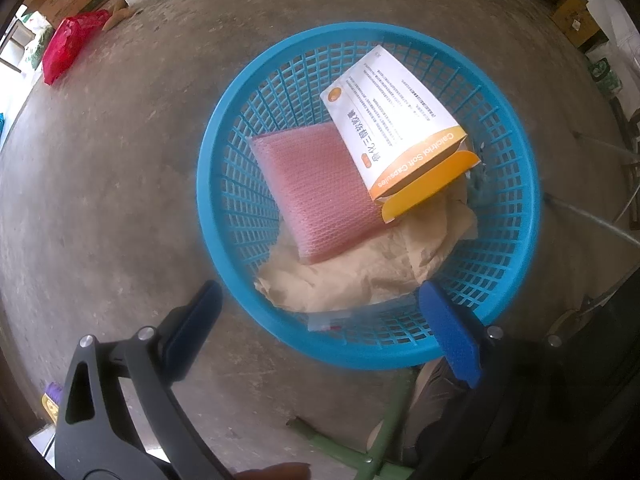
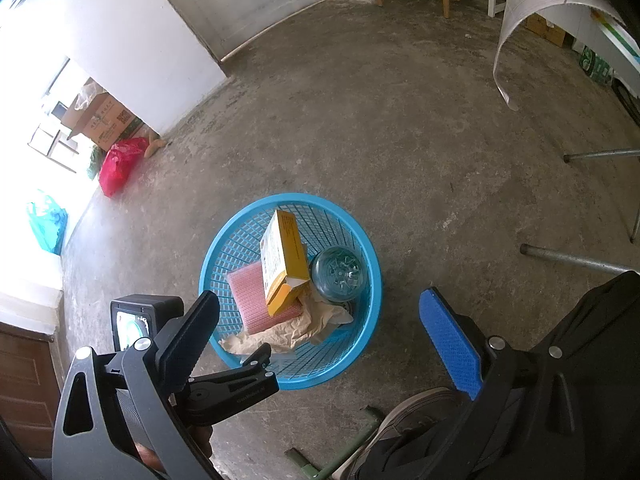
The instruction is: Collect trash
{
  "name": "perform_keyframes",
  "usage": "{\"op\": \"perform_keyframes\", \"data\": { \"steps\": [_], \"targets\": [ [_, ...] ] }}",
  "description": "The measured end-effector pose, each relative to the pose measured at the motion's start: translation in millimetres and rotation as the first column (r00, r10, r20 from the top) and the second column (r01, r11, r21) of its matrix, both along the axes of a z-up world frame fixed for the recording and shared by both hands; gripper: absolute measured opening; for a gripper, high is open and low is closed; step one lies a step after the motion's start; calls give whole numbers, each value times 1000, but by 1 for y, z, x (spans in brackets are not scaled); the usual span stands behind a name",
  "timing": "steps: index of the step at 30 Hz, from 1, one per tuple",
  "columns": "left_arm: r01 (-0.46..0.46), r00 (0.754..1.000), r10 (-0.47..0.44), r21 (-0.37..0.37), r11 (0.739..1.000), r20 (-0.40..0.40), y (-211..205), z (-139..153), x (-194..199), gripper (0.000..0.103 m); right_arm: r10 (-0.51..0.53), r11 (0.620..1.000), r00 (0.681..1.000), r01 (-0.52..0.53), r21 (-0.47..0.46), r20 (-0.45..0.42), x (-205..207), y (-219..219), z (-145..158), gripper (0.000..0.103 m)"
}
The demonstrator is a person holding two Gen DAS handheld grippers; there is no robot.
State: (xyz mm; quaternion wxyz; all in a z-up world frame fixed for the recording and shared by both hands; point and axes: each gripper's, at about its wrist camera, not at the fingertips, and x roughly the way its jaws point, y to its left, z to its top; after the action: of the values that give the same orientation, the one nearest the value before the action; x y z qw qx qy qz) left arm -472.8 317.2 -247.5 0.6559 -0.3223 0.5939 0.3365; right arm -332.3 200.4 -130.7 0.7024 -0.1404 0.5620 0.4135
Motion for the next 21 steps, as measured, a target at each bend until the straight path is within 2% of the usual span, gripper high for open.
{"op": "perform_keyframes", "data": {
  "steps": [21],
  "targets": [
    [0,1000,0,1,1000,0,1,-1,-3,95,0,1000,1000,0,-1,0,0,0,0,97]
  ]
}}
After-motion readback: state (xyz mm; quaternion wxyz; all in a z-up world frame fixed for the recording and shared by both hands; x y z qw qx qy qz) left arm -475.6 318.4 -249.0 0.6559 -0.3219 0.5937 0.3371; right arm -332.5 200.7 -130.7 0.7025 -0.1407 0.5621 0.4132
